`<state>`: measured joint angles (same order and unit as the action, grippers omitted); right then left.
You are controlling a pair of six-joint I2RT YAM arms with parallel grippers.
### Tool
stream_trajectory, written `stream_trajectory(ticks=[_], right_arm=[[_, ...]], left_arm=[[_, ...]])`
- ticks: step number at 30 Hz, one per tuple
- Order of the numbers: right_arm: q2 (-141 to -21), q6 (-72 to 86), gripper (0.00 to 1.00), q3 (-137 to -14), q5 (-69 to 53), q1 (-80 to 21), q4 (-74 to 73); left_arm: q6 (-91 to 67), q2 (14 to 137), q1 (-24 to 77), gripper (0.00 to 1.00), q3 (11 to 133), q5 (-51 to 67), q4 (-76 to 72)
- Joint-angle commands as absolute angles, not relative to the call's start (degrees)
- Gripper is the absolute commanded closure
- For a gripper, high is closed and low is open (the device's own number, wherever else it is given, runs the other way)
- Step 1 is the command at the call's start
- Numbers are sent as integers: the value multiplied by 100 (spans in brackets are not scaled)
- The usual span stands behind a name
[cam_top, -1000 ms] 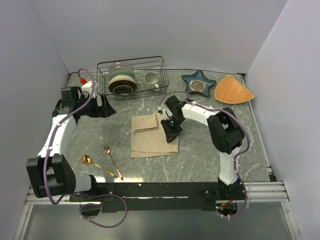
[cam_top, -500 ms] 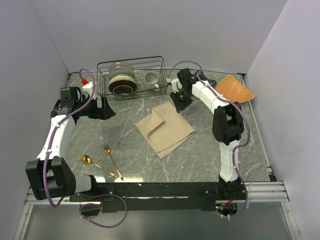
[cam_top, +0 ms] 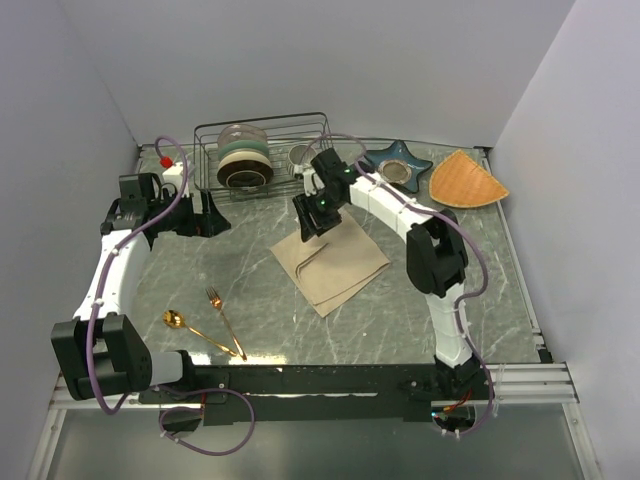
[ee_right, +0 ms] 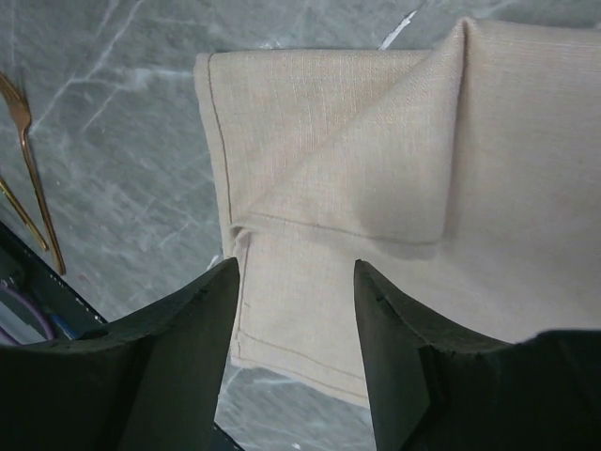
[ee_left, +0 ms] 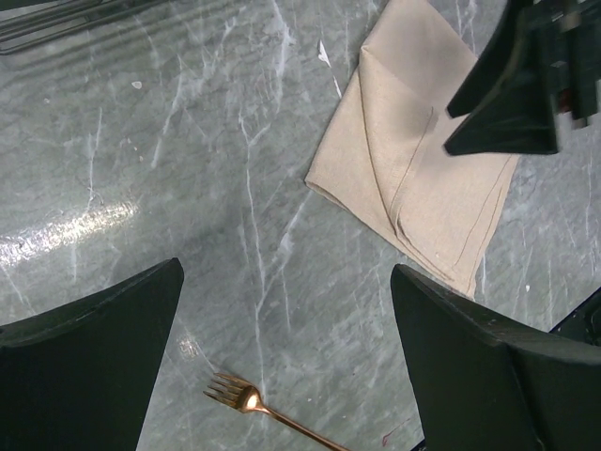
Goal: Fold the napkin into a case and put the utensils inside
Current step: Fold the rectangle-folded napkin at the center of the board.
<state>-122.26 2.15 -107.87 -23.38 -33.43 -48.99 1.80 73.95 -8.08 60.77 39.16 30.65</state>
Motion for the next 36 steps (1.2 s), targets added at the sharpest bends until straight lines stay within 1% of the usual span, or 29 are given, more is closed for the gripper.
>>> stream_trajectory(ticks=[1,6,11,14,15,17,18,19,20,21,23,25,26,27,30,34,36], right_arm=[[-12506,519,39,-10740,-2267,-3586,-4667],[-12726,334,38,-10434,-2346,-3876,-4685],[-12797,-271,39,-10152,-2391,-4209,-4842],[-12587,-921,41,-9722,-2233,-4499,-5044],[-12473,-1132,42,-9373,-2137,-4631,-5080],[-12035,-1834,44,-8897,-1794,-4667,-5124],[-11850,-2081,45,-8346,-1628,-4667,-5115],[-11648,-2683,47,-8028,-1382,-4632,-5080],[-11202,-2994,48,-7685,-771,-4606,-4863],[-10962,-3284,48,-7055,-399,-4553,-4686],[-10392,-4023,46,-6681,190,-4220,-4361],[-10179,-4236,42,-6906,115,-3913,-4446],[-10134,-4193,41,-7169,-121,-3615,-4639],[-10142,-4105,40,-7798,-645,-3447,-5084],[-10186,-3640,37,-8602,-1709,-3007,-5537],[-10379,-2754,31,-8754,-2092,-2857,-5353],[-10721,-2427,30,-8902,-2232,-2795,-5265]], left_arm=[[132,7172,-844,1,6161,3999,2874],[123,7128,-870,1,6091,3964,2892],[-52,7119,-967,1,6056,4007,2848],[-316,7180,-1186,1,6064,4200,2813],[-334,7233,-1317,1,6091,4271,2847],[-264,7286,-1415,1,6126,4377,2918],[-220,7312,-1467,1,6135,4438,2961],[-176,7321,-1485,1,6126,4473,3005],[-80,7304,-1485,1,6100,4508,3006],[-62,7269,-1494,1,6039,4604,3006],[-62,7207,-1494,1,5960,4728,2883],[-70,7163,-1477,1,5828,4903,2760],[-140,7146,-1477,1,5775,4930,2603],[-141,7111,-1485,1,5705,4974,2549],[-79,7075,-1468,1,5643,5150,2443],[176,7119,-1459,1,5695,5115,2531],[220,7163,-1450,1,5765,5080,2592]])
